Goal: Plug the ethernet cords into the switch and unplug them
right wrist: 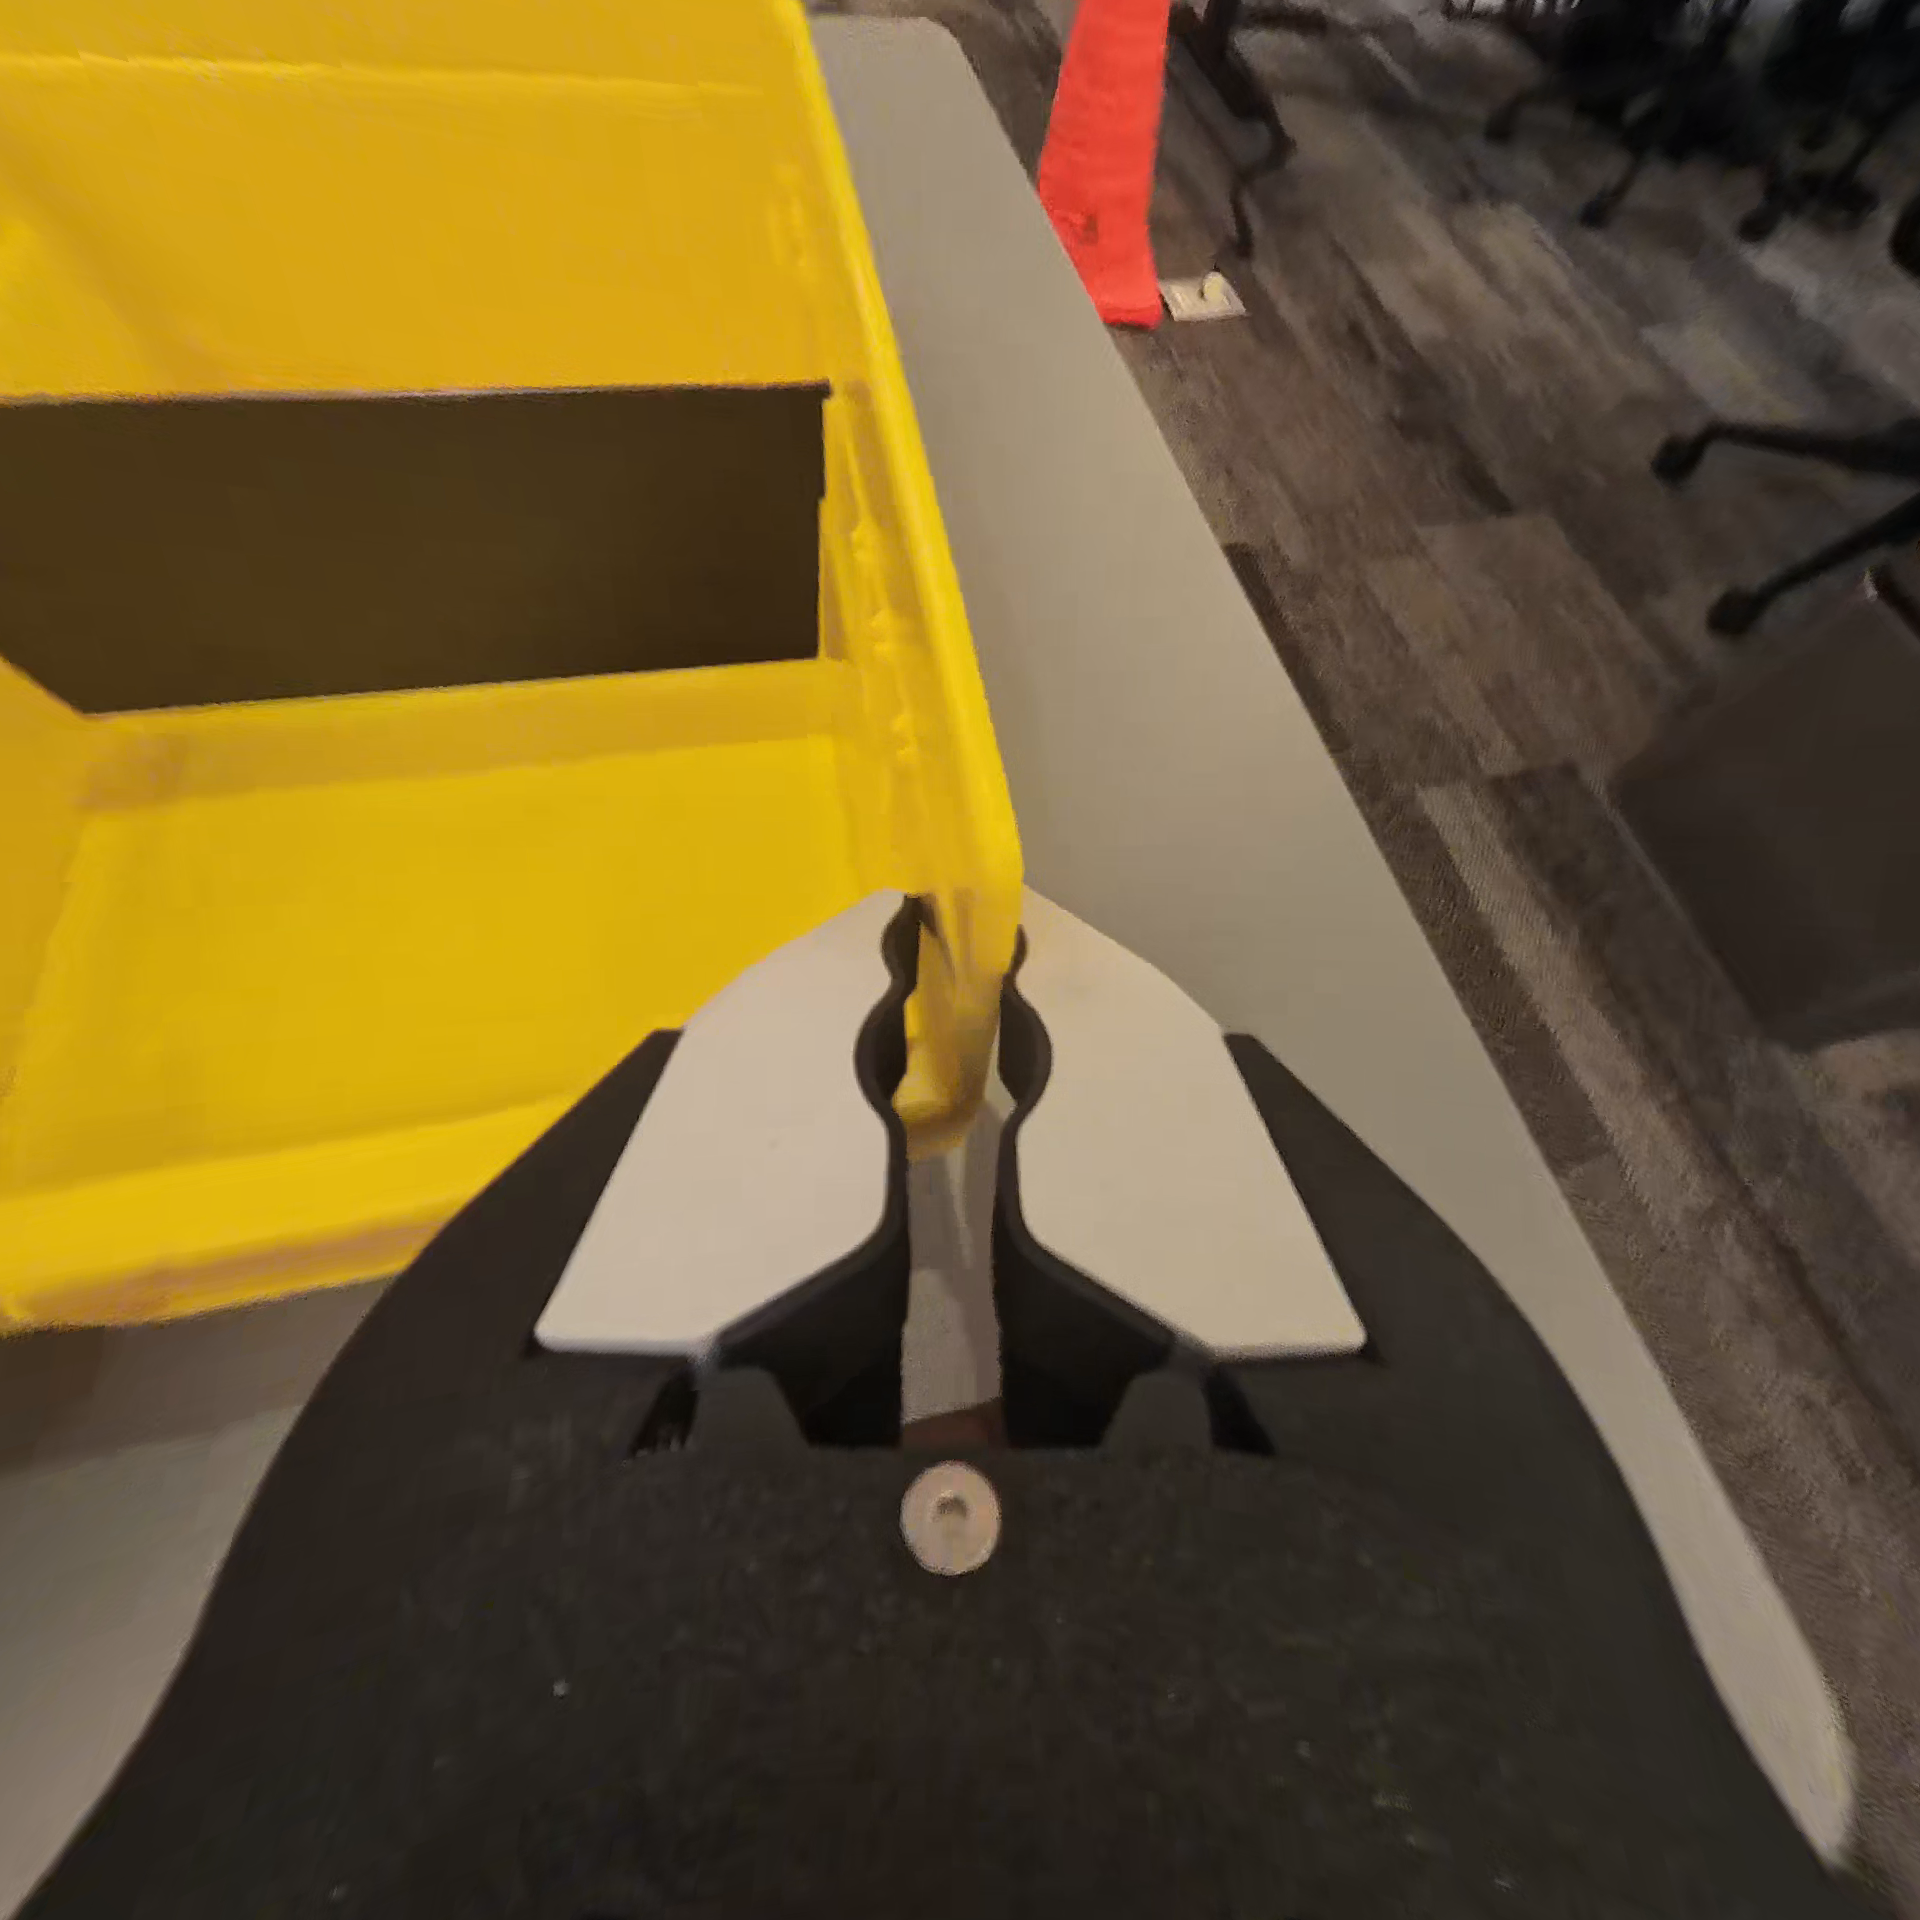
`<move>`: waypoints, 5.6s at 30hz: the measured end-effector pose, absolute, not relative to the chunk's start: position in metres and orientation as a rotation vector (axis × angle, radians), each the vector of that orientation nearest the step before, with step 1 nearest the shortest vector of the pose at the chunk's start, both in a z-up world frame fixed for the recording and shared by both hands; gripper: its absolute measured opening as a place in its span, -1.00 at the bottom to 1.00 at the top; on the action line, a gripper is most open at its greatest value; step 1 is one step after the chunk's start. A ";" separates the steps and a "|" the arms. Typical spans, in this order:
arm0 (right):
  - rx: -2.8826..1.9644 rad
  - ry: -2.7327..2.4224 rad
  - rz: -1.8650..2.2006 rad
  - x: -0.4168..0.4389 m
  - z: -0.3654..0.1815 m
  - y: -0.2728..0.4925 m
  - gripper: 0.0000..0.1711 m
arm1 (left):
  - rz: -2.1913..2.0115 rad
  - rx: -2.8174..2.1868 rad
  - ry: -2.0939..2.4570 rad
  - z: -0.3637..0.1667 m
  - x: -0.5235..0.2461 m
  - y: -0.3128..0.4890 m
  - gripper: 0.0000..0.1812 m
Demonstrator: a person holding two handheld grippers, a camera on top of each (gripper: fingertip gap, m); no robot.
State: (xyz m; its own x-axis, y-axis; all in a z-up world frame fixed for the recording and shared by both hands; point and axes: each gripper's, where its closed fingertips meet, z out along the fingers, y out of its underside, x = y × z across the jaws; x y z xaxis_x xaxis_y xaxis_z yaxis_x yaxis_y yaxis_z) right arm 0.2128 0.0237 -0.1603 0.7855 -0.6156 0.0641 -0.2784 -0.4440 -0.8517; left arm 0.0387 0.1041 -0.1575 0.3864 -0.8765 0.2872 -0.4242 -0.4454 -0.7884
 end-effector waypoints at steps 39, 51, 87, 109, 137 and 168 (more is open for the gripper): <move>-2.109 0.232 -0.097 -0.177 -0.159 0.282 -0.94 | -0.448 -2.118 0.655 -0.153 -0.352 0.360 -0.92; -2.030 0.108 -0.087 -0.321 -0.132 0.336 -0.94 | -0.271 -2.029 0.512 -0.115 -0.504 0.412 -0.97; -1.781 0.386 0.102 0.025 -0.108 0.062 -0.59 | -1.077 -1.633 0.917 -0.082 -0.322 0.205 -0.55; -1.803 0.466 0.009 0.067 -0.126 0.057 -0.66 | -0.651 -1.962 0.518 -0.126 -0.407 0.290 -0.59; -1.826 0.082 0.195 -0.062 -0.095 0.069 -0.63 | -1.205 -1.911 0.981 -0.081 -0.385 0.243 -0.49; -1.955 0.091 0.608 -0.085 -0.155 0.128 -0.60 | 0.569 -1.580 2.687 -0.128 -0.371 0.548 -0.38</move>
